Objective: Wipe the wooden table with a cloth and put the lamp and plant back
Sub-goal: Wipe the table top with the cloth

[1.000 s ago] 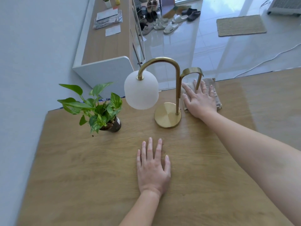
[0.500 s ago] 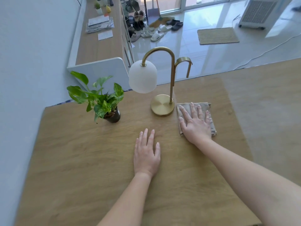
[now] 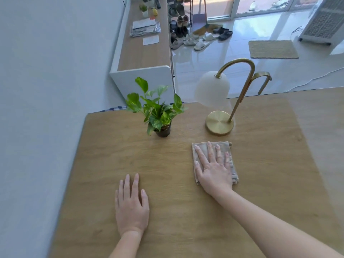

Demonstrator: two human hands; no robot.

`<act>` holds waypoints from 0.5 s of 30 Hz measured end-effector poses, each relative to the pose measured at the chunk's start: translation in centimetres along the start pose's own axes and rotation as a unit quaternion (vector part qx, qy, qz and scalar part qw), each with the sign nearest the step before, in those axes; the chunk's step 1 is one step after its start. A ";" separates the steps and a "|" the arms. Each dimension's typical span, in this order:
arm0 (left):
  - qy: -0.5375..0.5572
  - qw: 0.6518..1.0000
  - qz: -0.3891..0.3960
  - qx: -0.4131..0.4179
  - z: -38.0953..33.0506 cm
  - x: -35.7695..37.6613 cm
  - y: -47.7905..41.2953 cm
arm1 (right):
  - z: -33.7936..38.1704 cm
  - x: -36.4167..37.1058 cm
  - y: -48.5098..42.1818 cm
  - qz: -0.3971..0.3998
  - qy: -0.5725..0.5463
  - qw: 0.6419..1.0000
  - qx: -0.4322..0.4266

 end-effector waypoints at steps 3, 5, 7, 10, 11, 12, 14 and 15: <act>0.002 1.000 -0.010 0.005 0.2 0.1 0.1 | 2.5 -0.1 -1.4 -0.006 -0.007 1.000 -0.014; 0.002 1.000 -0.017 0.010 0.4 0.1 0.1 | 3.9 -0.2 -2.5 -0.015 -0.012 1.000 -0.022; -0.002 1.000 -0.018 0.009 0.5 0.2 0.0 | 4.8 -0.1 -3.6 -0.022 -0.011 0.999 -0.034; -0.005 1.000 -0.021 0.011 0.4 0.2 0.0 | 5.6 -0.3 -5.3 -0.030 -0.006 0.998 -0.048; -0.005 1.000 -0.020 0.012 0.5 0.2 0.0 | 5.8 -0.3 -5.8 -0.032 -0.006 0.998 -0.049; -0.005 1.000 -0.019 0.014 0.6 0.2 -0.1 | 6.1 -0.4 -6.3 -0.036 -0.007 0.998 -0.049; -0.006 1.000 -0.015 0.015 0.7 0.2 -0.1 | 6.4 -0.4 -7.1 -0.045 -0.008 0.998 -0.043; -0.005 1.000 -0.014 0.014 0.8 0.3 -0.2 | 6.6 -0.4 -7.4 -0.048 -0.008 0.998 -0.040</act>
Point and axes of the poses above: each hand's wrist, its own y-axis away from the middle knuckle, its own x-axis out of the palm, z = x × y, the point moved 1 cm from there along -y, towards the middle knuckle, and after that the axes turned 12 degrees about y, right-handed, at the moved point
